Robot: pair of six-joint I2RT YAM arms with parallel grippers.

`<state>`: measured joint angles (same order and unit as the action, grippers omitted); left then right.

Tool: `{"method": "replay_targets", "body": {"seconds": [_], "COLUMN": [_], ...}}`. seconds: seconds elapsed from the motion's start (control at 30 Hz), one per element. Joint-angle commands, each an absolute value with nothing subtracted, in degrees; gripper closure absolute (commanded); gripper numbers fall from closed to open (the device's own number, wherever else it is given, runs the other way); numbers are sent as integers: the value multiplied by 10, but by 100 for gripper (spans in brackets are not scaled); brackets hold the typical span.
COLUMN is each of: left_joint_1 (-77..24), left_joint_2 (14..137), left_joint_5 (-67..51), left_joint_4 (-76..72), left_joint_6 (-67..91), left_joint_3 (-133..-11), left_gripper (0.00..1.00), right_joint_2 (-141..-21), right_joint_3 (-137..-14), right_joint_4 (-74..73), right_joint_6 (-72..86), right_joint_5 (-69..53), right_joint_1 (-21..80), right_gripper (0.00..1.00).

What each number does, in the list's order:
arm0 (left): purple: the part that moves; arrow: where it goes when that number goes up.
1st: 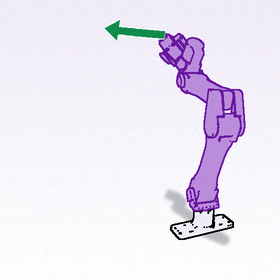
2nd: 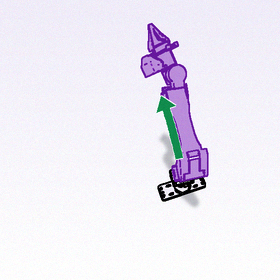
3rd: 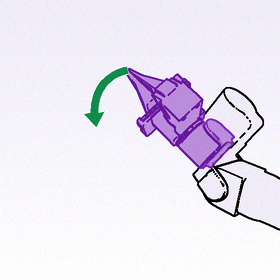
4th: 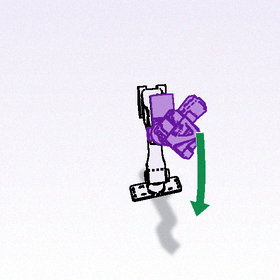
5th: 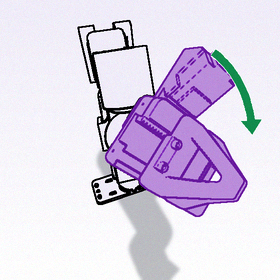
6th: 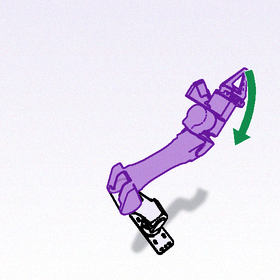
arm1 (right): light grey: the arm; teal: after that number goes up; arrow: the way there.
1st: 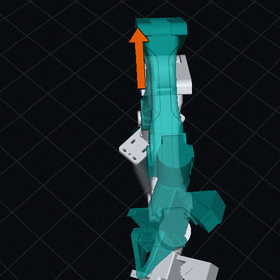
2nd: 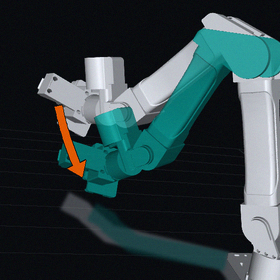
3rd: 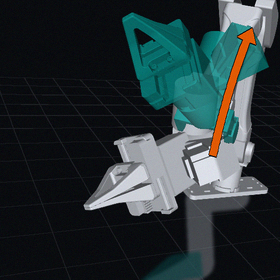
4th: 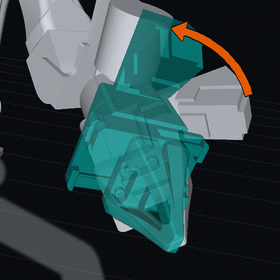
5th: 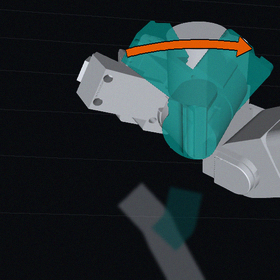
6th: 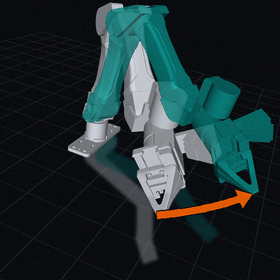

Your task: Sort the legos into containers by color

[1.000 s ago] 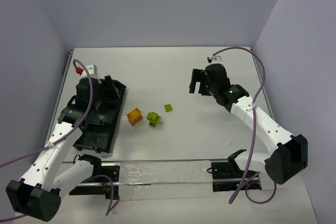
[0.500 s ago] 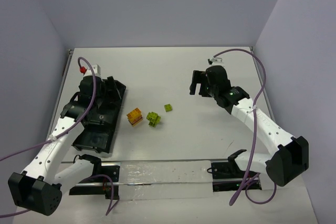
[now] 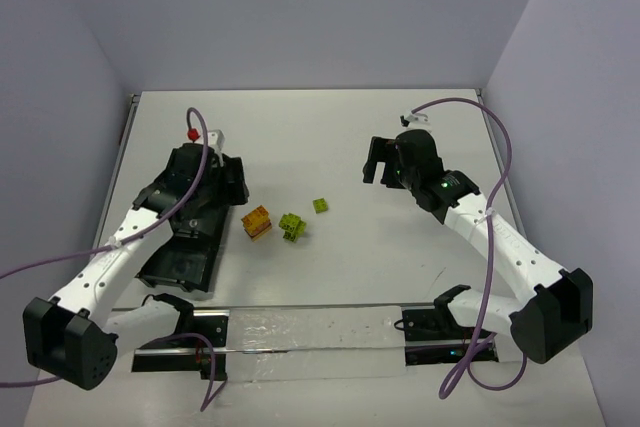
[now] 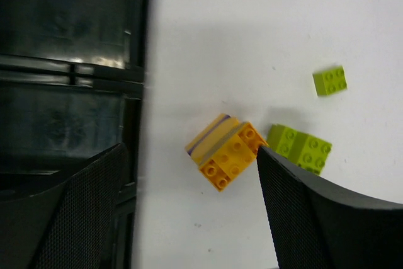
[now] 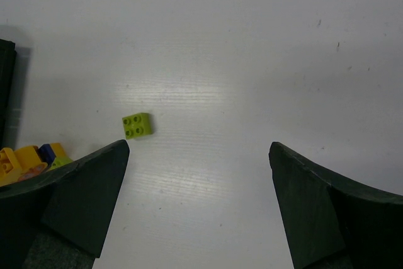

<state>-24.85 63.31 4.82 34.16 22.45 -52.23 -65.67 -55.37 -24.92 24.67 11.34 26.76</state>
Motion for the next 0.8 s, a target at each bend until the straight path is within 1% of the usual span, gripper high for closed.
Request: {"method": "replay_targets", "body": {"seconds": [0.0,0.17,0.33,0.5,0.67,0.77], "left_joint_1": [-294,-334,-359,-371,-375,-375], "left_joint_2": [664,697,699,728,737,742], "left_joint_5": [25,48,67,87,115,128], "left_joint_4": [350,354,359,364,352,346], "left_joint_6": [200,195,190,194,194,193], "left_joint_3": [-548,-553,-547,-554,-552,-555], "left_gripper": [10,13,13,13,14,14], "right_joint_2": [-649,-644,-644,-651,-655,-654], "right_joint_3": [-568,-571,-574,-576,-575,-572], "right_joint_4": [-243,-248,-254,-252,-255,-255], "right_joint_6": [253,256,260,263,266,265], "right_joint_5": [127,128,129,124,121,119], "right_joint_1": [273,273,273,273,273,273], "right_gripper": [0,0,0,0,0,0]}}
